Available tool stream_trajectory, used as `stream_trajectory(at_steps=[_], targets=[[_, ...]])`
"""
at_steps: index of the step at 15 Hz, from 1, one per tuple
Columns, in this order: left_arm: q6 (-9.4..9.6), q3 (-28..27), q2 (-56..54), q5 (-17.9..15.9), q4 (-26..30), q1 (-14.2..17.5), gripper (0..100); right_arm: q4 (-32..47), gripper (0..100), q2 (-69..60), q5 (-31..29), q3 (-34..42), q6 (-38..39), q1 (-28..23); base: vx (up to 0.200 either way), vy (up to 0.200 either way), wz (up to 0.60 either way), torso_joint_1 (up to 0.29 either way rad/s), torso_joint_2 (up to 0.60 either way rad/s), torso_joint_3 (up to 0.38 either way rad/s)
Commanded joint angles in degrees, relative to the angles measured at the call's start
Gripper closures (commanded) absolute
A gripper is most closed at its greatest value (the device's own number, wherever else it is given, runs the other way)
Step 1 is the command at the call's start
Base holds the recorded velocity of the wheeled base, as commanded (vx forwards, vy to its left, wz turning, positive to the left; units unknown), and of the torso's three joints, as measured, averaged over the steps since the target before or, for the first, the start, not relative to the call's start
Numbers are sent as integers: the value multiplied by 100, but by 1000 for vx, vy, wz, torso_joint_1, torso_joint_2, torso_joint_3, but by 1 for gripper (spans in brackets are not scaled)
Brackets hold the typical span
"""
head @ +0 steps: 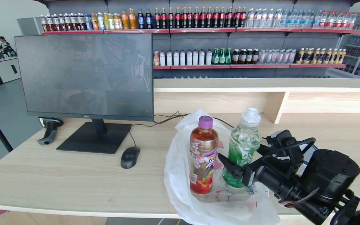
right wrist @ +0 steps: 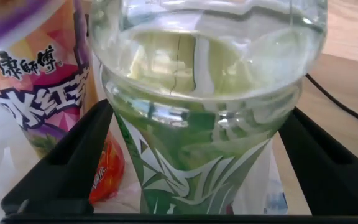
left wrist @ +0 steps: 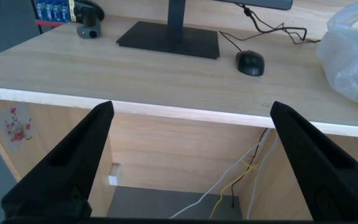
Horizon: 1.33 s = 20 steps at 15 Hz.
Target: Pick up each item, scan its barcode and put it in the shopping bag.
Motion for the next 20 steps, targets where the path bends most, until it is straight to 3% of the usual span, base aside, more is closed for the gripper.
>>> stream_trajectory(at_steps=[1,8,11,14,16,19,20], targets=[[-2,0,-2,2,1,2,0,-8,0,-298,0,41,-4,28,0,0,0,0,0,0],[-28,0,-2,2,1,11,0,-8,0,-1721,0,735,-4,125,0,0,0,0,0,0],[-46,0,-2,2,1,11,0,-8,0,-2908,0,1570,-4,125,0,0,0,0,0,0],[-46,0,-2,2,1,2,0,-8,0,-4068,0,1570,48,133,0,0,0,0,0,0],[-46,0,-2,2,1,11,0,-8,0,-5413,0,1570,57,-166,0,0,0,0,0,0],[-72,0,-2,2,1,11,0,1,0,-6142,185,1570,-286,-420,0,0,0,0,0,0],[-46,0,-2,2,1,11,0,1117,0,-6696,527,1570,-356,-412,0,0,0,0,0,0]])
